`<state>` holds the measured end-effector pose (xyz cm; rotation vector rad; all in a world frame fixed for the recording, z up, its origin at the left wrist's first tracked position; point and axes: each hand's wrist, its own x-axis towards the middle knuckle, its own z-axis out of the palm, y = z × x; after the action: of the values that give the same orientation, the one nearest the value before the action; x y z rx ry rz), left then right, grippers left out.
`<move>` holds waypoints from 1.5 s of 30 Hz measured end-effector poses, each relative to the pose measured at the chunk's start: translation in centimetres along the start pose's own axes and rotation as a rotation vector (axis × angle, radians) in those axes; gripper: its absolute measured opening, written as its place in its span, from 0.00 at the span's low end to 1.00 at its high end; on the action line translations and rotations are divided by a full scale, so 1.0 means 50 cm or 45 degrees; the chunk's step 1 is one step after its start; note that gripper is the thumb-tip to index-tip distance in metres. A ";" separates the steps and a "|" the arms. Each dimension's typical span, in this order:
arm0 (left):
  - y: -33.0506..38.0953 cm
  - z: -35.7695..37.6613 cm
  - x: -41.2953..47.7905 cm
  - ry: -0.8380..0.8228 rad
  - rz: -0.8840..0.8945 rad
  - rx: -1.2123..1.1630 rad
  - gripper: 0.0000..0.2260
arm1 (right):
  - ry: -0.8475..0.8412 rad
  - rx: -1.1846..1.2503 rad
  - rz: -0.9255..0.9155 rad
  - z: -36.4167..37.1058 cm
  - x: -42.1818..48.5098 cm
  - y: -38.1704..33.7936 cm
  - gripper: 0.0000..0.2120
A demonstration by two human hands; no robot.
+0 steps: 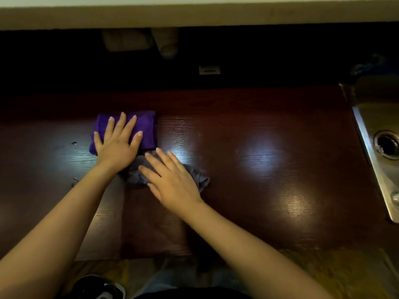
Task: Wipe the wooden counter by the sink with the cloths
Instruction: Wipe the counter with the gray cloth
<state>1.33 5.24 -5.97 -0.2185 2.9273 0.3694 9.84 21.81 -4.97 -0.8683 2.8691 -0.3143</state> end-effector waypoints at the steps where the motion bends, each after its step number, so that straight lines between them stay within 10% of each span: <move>1: 0.001 0.001 0.001 0.004 -0.006 -0.011 0.23 | 0.002 0.005 0.043 0.002 -0.001 -0.011 0.21; 11: -0.001 -0.002 0.011 -0.028 -0.016 0.005 0.23 | -0.086 -0.246 -0.437 0.049 -0.076 -0.129 0.21; 25: -0.008 -0.027 0.013 -0.078 0.025 0.094 0.24 | 0.169 0.009 0.248 0.003 -0.028 0.031 0.22; 37: -0.082 -0.055 0.015 -0.051 0.367 0.093 0.22 | -0.066 -0.069 -0.233 0.058 -0.056 -0.193 0.21; 45: -0.055 -0.019 -0.009 0.094 0.252 -0.003 0.21 | 0.092 0.010 -0.145 0.024 -0.171 0.010 0.24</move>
<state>2.08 2.40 -5.64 0.0599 3.0299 0.4018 16.88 26.80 -5.71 -1.0422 2.8874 -0.3764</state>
